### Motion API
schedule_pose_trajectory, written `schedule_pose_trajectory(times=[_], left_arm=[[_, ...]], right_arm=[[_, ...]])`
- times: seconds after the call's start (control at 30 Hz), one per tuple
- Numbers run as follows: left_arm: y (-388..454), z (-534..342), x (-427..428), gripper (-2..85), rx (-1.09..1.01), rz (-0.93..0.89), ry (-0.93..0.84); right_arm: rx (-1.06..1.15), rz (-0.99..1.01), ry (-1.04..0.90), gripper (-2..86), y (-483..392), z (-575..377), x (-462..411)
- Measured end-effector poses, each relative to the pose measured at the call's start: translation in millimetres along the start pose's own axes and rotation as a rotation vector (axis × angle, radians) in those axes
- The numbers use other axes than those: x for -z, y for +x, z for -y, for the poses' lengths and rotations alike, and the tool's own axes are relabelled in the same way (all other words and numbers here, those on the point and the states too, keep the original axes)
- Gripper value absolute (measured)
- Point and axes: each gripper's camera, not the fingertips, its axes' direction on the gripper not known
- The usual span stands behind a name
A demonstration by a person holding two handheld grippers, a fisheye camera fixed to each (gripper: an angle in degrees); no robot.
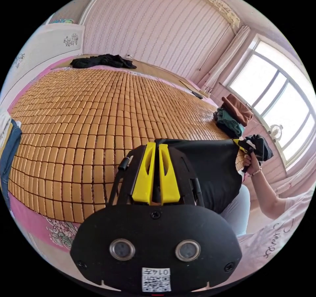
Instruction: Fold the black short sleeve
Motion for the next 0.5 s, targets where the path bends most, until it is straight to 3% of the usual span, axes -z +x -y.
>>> schedule_pose_trajectory(times=[0.2,0.5], left_arm=[[41,34,47,-1.0,-0.104,0.024,0.154],[21,87,-35,-0.9,-0.063,0.101,0.053]], right_arm=[[0.115,0.038,0.122,0.4,-57,26,62],[0.106,-0.106,-0.006,0.6,-46,101,14]])
